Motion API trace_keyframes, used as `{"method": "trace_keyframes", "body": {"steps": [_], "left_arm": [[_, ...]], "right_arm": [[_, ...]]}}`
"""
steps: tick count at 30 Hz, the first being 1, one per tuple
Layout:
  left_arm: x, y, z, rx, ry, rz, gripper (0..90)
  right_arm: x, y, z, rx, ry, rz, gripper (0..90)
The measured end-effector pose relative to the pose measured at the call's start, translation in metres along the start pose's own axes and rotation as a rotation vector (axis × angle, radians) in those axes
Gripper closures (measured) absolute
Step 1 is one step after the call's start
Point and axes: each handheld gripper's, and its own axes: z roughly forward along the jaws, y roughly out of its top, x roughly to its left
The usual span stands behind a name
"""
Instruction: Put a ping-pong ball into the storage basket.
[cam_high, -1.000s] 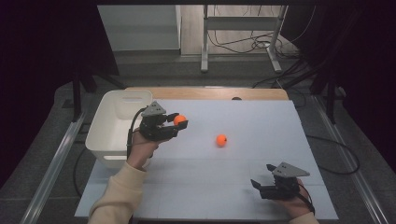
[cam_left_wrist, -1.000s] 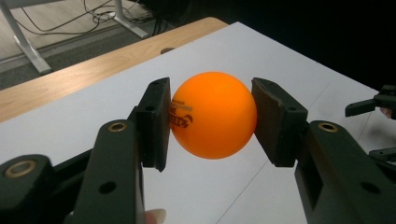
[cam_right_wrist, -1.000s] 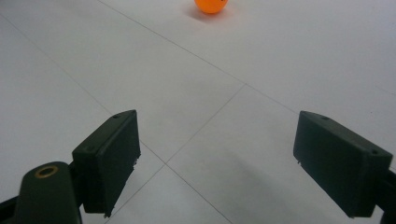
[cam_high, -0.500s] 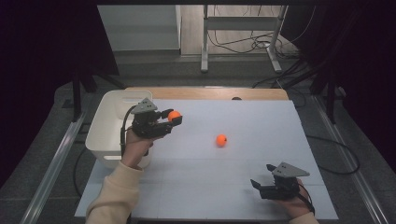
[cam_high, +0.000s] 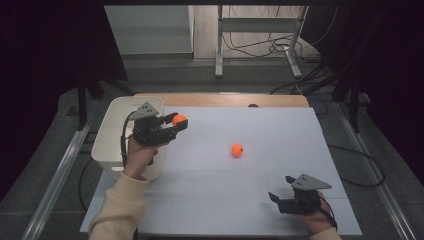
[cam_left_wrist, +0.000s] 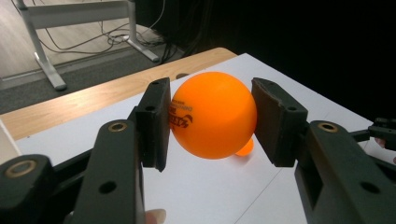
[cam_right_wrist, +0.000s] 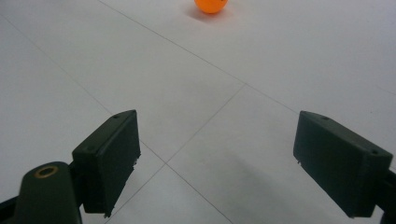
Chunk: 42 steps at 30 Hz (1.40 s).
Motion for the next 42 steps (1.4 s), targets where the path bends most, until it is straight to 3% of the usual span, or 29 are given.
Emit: {"method": "trace_keyframes", "body": {"steps": [17,42], "left_arm": [[0.0052,0.0018,-0.0101,-0.022,0.031,-0.001,50.2],[0.0079,0.0,-0.009,-0.003,0.051,0.002,50.2]], "right_arm": [[0.0001,-0.0004,0.0005,0.005,0.002,-0.002,15.4],[0.0002,-0.0011,0.0021,0.026,0.005,-0.004,15.5]]}}
